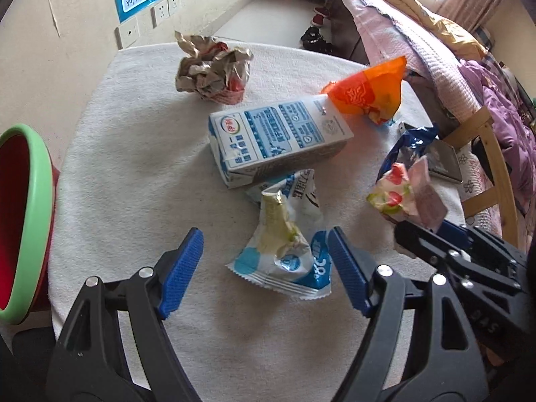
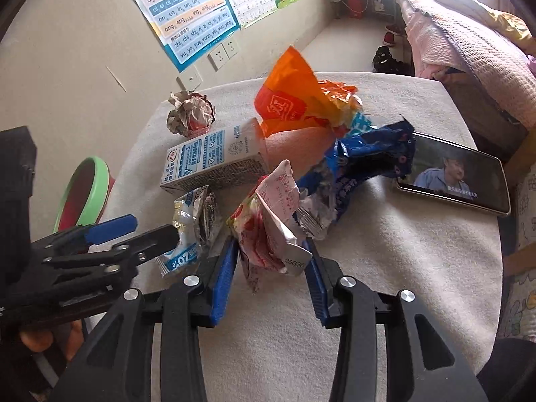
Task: Collect trash
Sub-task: 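Grasp the white-blue snack wrapper with the left gripper while the right grasps a pink-white wrapper, then carry the white-blue and pink-white wrappers over the red bucket with both grippers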
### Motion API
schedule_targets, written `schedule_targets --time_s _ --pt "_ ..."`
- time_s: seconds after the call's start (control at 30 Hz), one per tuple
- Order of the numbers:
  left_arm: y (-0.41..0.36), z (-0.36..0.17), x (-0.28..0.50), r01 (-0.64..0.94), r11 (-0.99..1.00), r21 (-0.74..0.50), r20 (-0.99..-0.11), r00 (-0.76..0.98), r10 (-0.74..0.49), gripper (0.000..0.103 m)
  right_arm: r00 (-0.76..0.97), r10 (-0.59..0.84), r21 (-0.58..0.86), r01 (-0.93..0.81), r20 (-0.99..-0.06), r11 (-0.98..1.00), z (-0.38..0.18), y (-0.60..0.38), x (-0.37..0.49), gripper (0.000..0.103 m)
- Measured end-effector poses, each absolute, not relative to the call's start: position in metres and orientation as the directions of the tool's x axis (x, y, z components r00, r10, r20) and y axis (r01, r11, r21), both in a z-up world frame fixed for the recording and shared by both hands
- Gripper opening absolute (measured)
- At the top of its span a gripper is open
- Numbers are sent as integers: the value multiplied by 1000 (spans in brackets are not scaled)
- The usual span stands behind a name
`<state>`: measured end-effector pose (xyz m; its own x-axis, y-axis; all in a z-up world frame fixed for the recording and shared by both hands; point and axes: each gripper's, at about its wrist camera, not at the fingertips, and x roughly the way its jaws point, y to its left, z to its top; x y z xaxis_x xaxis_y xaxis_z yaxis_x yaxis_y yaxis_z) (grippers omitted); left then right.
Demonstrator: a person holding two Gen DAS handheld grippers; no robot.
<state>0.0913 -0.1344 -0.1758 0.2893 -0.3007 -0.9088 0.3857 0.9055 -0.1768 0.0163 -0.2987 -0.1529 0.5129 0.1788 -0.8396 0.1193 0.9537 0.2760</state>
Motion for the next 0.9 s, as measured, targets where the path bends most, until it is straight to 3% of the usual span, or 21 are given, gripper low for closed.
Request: schedule_targets --time_s 0.03,0.1,0.17,0.27,0.33,0.63,0.7,0.83,0.9 --pt "-137 -180 93 385 904 -186 -912 273 -305 66 511 175 275 126 -841 953 -153 -299 14 39" --pt "-138 -190 94 378 901 -212 -921 233 -314 48 506 174 276 133 -845 952 -154 -301 10 39" --pt "-133 -193 94 359 901 -241 -917 219 -333 42 503 176 276 130 -846 952 -154 -299 9 39" --pt "-123 -184 88 353 899 -259 -906 235 -353 26 502 189 279 110 -844 954 -154 -293 10 39" --pt "-114 -176 83 348 899 -264 -899 248 -360 22 501 201 281 89 -842 956 -153 -286 11 39" --pt "-68 -166 68 242 933 -267 -898 289 -332 23 482 239 289 32 -843 957 -156 -263 13 39" --pt "-63 -171 69 217 938 -269 -905 277 -324 33 478 241 290 31 -845 957 -158 -262 13 39" --pt "-56 -175 68 193 942 -276 -905 277 -322 40 473 241 290 31 -848 957 -158 -260 12 39" --pt "-57 -174 67 204 937 -283 -901 280 -332 51 473 241 289 31 -848 957 -158 -260 13 39"
